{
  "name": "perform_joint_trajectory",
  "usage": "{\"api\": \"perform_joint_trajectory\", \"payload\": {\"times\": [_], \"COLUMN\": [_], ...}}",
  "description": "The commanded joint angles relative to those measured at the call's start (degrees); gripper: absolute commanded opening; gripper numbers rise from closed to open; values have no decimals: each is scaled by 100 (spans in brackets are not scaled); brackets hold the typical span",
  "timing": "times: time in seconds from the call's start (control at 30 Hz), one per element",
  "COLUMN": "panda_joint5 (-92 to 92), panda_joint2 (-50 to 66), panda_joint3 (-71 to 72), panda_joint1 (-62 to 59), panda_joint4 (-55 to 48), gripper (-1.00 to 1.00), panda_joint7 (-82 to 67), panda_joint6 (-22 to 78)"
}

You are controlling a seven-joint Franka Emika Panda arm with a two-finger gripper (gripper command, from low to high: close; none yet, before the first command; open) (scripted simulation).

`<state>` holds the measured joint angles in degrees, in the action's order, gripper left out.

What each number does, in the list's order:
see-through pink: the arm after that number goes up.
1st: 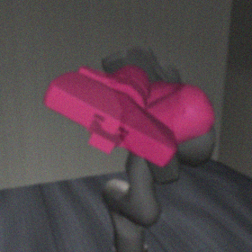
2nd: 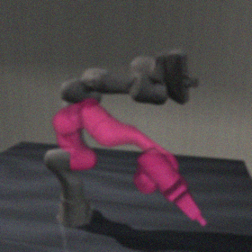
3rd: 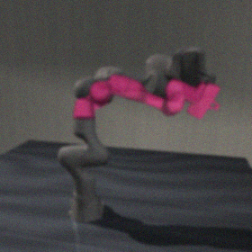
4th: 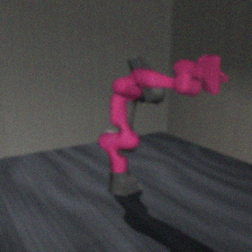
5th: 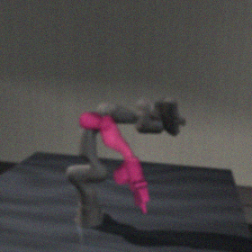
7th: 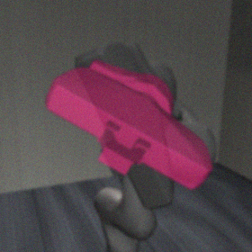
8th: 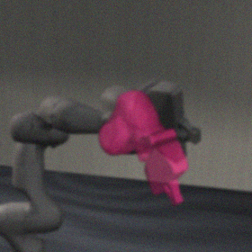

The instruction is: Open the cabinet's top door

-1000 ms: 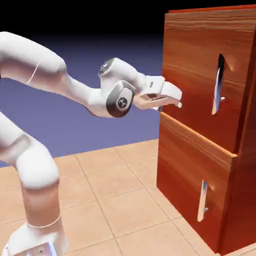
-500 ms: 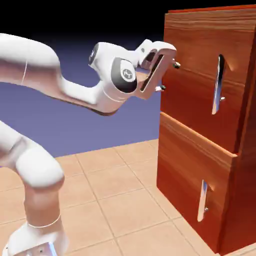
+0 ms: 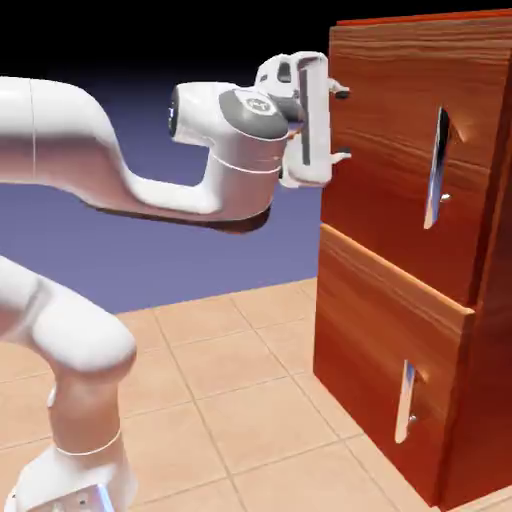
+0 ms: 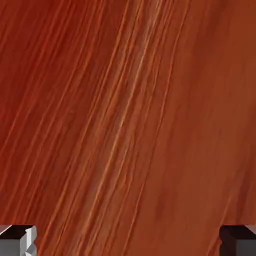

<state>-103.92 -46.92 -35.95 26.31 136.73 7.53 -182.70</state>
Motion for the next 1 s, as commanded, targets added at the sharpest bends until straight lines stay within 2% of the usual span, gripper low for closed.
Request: {"api": "perform_joint_trajectory", "payload": {"times": [0.0,0.77,0.83,0.97], "panda_joint5": [-250,-5982,-6161,-6203], "panda_joint2": [-34,-821,-846,-520], "panda_joint3": [-86,-2070,-2132,-2579], "panda_joint1": [62,1475,1519,2339], "panda_joint4": [-58,-1397,-1439,-1941], "gripper": [0,0,0,0], "panda_joint7": [-84,-2011,-2071,-2053], "panda_joint6": [-21,-500,-515,-277]}}
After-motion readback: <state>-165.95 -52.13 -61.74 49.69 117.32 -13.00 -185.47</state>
